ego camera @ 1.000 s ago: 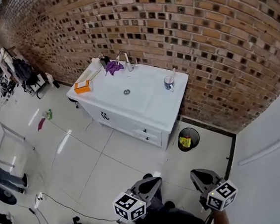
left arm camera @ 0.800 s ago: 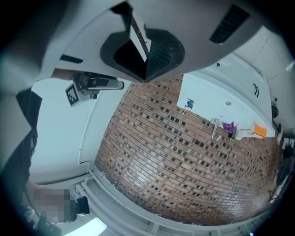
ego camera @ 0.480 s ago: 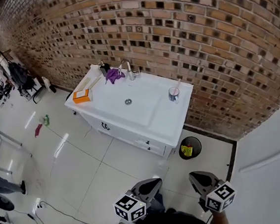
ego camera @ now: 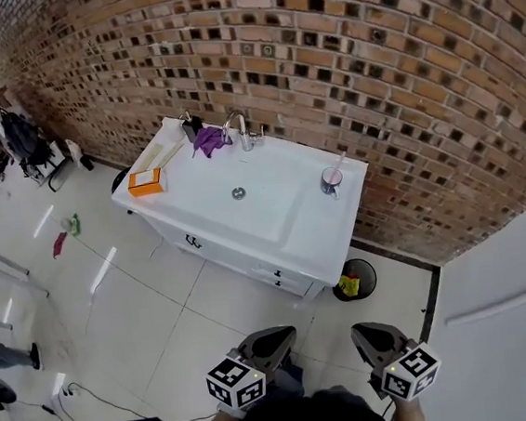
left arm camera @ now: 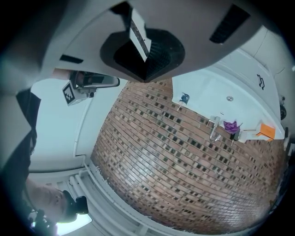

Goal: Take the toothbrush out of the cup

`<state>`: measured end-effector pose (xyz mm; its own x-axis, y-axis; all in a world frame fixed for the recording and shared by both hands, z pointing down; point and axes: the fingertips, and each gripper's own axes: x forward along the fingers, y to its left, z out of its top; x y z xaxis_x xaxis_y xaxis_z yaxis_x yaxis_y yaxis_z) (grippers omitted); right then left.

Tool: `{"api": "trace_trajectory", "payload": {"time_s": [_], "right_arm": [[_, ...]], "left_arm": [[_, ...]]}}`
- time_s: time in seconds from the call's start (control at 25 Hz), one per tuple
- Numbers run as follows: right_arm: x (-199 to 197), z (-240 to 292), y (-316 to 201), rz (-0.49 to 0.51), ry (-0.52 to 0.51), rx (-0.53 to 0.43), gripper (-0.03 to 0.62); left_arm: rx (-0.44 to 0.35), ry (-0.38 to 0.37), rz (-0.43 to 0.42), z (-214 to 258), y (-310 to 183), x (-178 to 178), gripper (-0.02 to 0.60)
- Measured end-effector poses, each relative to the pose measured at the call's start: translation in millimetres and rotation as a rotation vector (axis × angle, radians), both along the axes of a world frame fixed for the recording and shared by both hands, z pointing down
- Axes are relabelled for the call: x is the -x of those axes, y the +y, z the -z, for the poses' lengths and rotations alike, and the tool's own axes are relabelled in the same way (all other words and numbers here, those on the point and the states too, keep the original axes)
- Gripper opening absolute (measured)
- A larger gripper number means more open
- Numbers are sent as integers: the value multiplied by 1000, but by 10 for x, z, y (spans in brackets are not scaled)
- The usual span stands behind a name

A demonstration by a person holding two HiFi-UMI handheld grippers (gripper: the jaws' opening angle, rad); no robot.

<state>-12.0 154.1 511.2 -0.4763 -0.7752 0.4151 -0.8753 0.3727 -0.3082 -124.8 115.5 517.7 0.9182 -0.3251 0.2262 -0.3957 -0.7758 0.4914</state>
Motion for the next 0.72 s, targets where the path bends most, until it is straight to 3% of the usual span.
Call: {"api": "trace_trajectory", "payload": {"time_s": [0.36,0.72], "right_arm": [[111,-119,-117,-9,-18,27,-14],[-117,-196,-592,29,-47,25,-12]], "left_arm": [[4,-23,8,-60,-260,161,-2],[16,-44,-10,-133,-454,-199,-2]]}}
